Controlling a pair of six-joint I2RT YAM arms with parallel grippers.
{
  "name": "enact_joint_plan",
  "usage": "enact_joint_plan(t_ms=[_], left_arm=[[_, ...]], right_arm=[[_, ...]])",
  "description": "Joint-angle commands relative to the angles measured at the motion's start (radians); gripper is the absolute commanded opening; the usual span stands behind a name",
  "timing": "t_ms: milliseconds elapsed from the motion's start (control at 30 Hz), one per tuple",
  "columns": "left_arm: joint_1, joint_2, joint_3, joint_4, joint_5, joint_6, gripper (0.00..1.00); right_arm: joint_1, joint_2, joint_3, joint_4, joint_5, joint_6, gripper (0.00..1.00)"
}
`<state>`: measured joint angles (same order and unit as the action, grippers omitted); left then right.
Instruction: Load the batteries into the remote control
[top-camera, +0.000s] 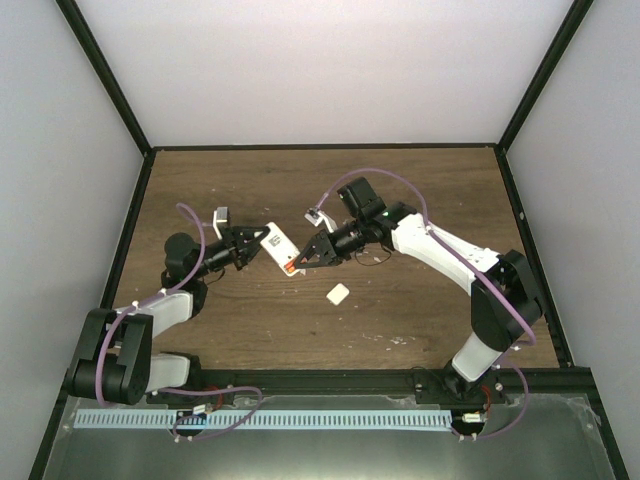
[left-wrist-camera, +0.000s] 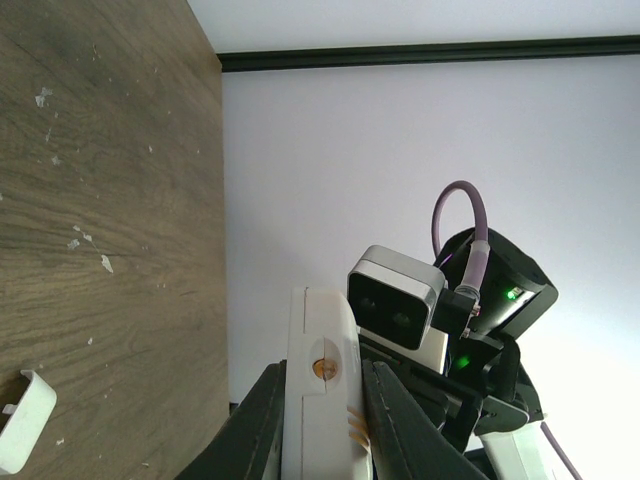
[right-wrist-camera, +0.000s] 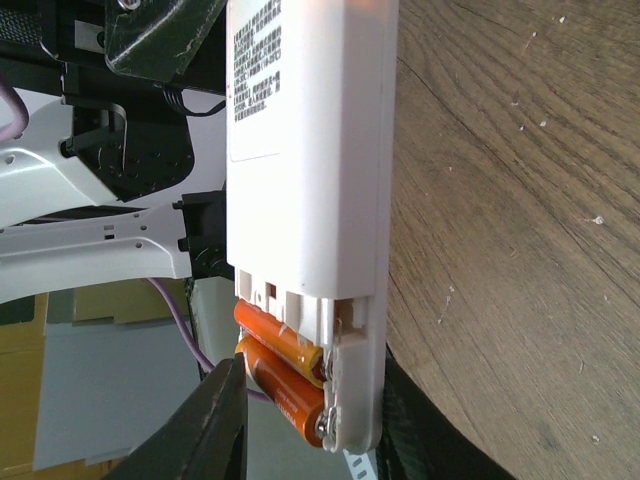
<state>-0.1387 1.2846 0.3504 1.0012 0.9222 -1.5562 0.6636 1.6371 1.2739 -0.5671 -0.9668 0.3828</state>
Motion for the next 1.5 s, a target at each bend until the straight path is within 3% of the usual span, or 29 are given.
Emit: enact_joint_plan(t_ms=[0,667,900,1033,1233,1467], left_arm=[[0.003,-0.002,-0.008,0.045,0.009,0.005,0.00],[0.002,0.018,-0.013,0.128,0.015,-0.029,0.00],[0.009,0.024,-0.008,0.110,0.002,-0.003,0.00],[0.015,0.013,-0.003,0.032,-0.002,0.059,0.00],[0.027,-0.010,-0.005,-0.093,-0.033,0.141,0.00],[0.047,-0.010,0.003,-0.154,-0.054,0.188,0.00]], right_arm=[[0.002,-0.008,-0.006,0.012,-0.017,-0.004,0.25],[0.002,-0.027,-0.015,0.023,0.016,-0.018,0.18],[-0.006,-0.098,-0.005,-0.051,0.179,-0.059,0.46],[-0.013,-0.150,-0.019,-0.084,0.319,-0.065,0.55],[-0.012,-0.207,-0.056,-0.146,0.564,-0.090,0.65],[-0.008,-0.251,-0.054,-0.226,0.816,-0.139,0.69]])
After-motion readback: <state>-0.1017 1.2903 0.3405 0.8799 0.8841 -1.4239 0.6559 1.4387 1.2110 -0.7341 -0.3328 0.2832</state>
